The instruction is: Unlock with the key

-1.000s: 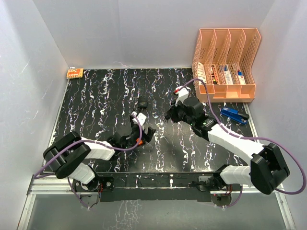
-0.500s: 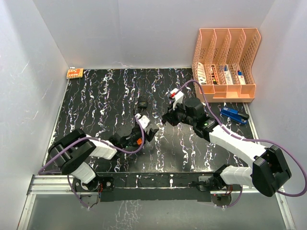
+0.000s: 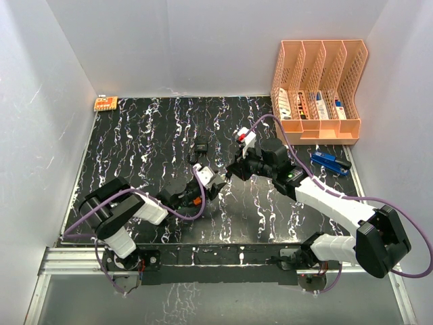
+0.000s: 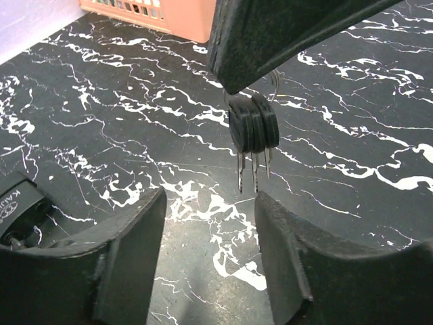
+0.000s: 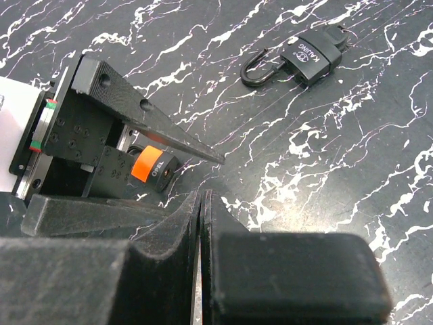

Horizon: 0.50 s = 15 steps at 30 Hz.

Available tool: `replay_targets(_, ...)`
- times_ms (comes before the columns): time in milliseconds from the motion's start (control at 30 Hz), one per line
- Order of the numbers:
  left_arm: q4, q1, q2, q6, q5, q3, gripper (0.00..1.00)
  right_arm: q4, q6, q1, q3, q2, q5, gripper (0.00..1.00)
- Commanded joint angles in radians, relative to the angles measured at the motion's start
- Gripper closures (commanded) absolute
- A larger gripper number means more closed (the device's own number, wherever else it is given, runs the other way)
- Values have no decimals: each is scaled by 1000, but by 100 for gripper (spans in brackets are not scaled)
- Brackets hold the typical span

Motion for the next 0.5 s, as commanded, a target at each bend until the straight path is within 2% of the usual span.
replay_targets(0,76,4,4,16,63,16,53,43,-18,2,-10,-30,-30,100)
replay_targets(233,77,3,27,15,83,36,56,44,-14,2,-14,-30,-46,100)
replay_targets(367,82,4,40,9,81,40,64,51,7,2,-18,-31,-14,100)
replay_targets(400,78,4,36,3,68,38,62,52,31,2,-16,-28,13,100)
replay_targets(467,66,4,1,-15,0,21,47,47,93,2,-4,-12,79,100)
